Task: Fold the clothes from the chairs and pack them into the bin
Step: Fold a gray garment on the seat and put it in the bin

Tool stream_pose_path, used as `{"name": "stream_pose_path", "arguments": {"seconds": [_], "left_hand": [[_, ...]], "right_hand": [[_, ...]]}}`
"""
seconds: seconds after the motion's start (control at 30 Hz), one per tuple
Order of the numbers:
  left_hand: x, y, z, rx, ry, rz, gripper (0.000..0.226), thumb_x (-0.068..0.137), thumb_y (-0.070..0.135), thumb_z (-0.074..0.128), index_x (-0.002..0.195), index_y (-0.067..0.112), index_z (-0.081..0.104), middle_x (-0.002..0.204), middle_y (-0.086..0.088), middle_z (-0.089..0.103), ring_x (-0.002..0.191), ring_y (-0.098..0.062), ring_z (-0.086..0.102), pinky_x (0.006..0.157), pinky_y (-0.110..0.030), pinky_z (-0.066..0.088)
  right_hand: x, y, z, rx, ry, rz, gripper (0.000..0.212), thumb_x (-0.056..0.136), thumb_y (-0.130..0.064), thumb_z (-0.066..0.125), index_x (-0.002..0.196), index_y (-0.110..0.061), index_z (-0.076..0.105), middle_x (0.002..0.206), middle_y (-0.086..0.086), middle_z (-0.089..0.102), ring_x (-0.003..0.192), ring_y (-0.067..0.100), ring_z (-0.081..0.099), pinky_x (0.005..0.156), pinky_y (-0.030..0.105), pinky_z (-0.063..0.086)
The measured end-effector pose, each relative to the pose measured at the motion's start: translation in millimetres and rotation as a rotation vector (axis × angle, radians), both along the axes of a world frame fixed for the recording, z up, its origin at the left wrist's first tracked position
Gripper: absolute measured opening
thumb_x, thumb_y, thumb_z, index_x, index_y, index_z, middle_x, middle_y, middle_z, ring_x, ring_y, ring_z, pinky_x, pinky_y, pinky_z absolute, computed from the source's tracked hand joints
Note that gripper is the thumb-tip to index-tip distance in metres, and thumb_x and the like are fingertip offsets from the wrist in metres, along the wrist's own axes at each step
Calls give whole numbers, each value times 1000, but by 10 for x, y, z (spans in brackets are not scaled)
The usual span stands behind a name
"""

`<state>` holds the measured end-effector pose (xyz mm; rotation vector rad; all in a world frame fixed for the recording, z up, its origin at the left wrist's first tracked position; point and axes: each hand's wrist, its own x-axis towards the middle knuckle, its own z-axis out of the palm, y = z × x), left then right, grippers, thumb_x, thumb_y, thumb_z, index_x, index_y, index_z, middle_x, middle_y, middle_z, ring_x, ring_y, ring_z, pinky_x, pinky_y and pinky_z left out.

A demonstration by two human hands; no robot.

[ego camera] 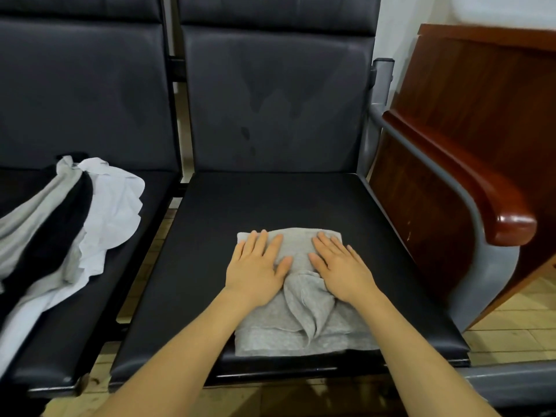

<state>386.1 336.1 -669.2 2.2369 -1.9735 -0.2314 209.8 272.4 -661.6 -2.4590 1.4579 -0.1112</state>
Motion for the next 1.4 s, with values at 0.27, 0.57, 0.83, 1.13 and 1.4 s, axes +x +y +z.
{"name": "stream_pose_path", "arguments": {"seconds": [0.27, 0.57, 0.83, 1.13, 1.4], "left_hand": [[151, -46, 111, 9, 90, 14, 64, 97, 55, 18, 152, 24, 3, 159, -2, -6, 144, -21, -15, 115, -38, -11], [11, 653, 249, 168, -38, -146, 64, 99, 49, 22, 151, 21, -3, 158, 2, -11, 145, -14, -11, 118, -36, -3], [74, 983, 249, 35, -108, -234, 63, 96, 58, 15, 149, 26, 20, 158, 3, 14, 145, -11, 9, 116, -31, 5], [-10, 1002, 320, -91, -20, -320, 74, 84, 65, 10, 126, 27, 58, 130, 7, 53, 117, -13, 48, 92, -28, 37], [62, 1053, 289, -172, 26, -371, 28, 96, 34, 51, 116, 23, 67, 113, 6, 59, 104, -13, 52, 84, -31, 46]], "right_hand": [[57, -13, 48, 41, -66, -173, 51, 102, -45, 16, 149, -30, 23, 159, -8, 10, 146, 9, 6, 114, 45, -9], [141, 525, 267, -15, -349, 35, 33, 95, -48, 47, 123, -35, 58, 120, -18, 60, 116, -1, 46, 105, 30, 10], [87, 754, 283, -18, -428, -63, 21, 91, -39, 59, 107, -27, 65, 109, -9, 61, 107, 8, 49, 89, 25, 11], [-400, 886, 442, -82, -705, -206, 47, 93, -53, 42, 80, -16, 68, 64, 8, 60, 75, 13, 58, 105, 39, 21], [-231, 972, 443, -37, -329, 67, 39, 99, -40, 42, 128, -19, 55, 131, -5, 54, 118, 15, 52, 98, 35, 42]]}}
